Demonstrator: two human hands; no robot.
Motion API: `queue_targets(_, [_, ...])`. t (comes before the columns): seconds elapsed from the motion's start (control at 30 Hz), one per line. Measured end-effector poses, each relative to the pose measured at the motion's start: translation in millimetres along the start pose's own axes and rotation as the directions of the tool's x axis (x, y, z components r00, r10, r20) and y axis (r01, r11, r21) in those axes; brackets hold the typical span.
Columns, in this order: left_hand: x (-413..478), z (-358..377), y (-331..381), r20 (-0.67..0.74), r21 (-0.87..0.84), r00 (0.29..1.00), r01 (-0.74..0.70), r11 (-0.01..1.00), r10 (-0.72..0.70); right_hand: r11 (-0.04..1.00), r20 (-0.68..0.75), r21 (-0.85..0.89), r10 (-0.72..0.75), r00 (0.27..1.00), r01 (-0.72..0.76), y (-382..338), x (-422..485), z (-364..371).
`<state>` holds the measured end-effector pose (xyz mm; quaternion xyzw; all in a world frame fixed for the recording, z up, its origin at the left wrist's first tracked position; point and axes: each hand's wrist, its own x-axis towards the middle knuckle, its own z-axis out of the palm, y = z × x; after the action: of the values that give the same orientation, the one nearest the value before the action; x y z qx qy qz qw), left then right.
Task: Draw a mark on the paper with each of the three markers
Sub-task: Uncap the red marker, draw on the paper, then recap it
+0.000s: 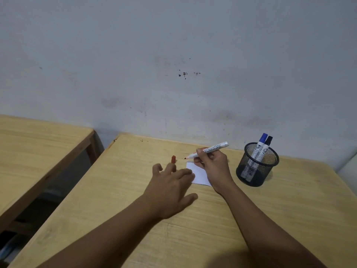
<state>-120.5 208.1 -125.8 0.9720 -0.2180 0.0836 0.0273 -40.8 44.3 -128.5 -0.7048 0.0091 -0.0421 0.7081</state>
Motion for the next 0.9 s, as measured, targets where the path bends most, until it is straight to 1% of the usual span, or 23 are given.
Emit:
queue_targets(0.1, [-3, 5, -1, 0.028, -0.038, 0.999, 0.024, 0.999, -0.023, 0.999, -0.039, -0.024, -0.028, 0.999, 0.027, -3, -3, -2])
queue_targets(0.2, [-4, 11, -2, 0.042, -0.076, 0.999, 0.037, 0.996, -0.034, 0.984, 0.029, -0.153, -0.082, 0.996, 0.086, -2, -2, -8])
queue_targets(0.27, [-3, 13, -4, 0.052, -0.095, 0.998, 0.045, 0.994, -0.04, 0.979, 0.065, -0.176, -0.089, 0.994, 0.099, -1, -1, -9])
queue_targets(0.37, [-1, 13, -4, 0.066, -0.093, 0.997, 0.039, 0.995, -0.033, 0.979, 0.061, -0.184, -0.083, 0.995, 0.093, 2, 0, -8])
queue_targets(0.43, [-1, 15, -4, 0.102, -0.099, 0.994, 0.055, 0.994, -0.045, 0.98, 0.05, -0.182, -0.074, 0.996, 0.082, 4, 1, -7])
queue_targets(0.53, [1, 16, -4, 0.206, -0.136, 0.976, 0.094, 0.986, -0.064, 0.96, 0.044, -0.268, -0.072, 0.996, 0.081, 6, 1, -5])
queue_targets(0.6, [2, 15, -4, 0.242, -0.151, 0.968, 0.101, 0.983, -0.063, 0.957, 0.05, -0.276, -0.08, 0.996, 0.091, 5, 1, -4])
queue_targets(0.73, [3, 15, -4, 0.248, -0.181, 0.967, 0.106, 0.978, -0.059, 0.953, 0.067, -0.281, -0.102, 0.993, 0.117, 5, 0, -3])
queue_targets(0.9, [2, 14, -4, 0.258, -0.189, 0.965, 0.107, 0.976, -0.056, 0.928, 0.045, -0.358, -0.092, 0.995, 0.101, 7, 2, 0])
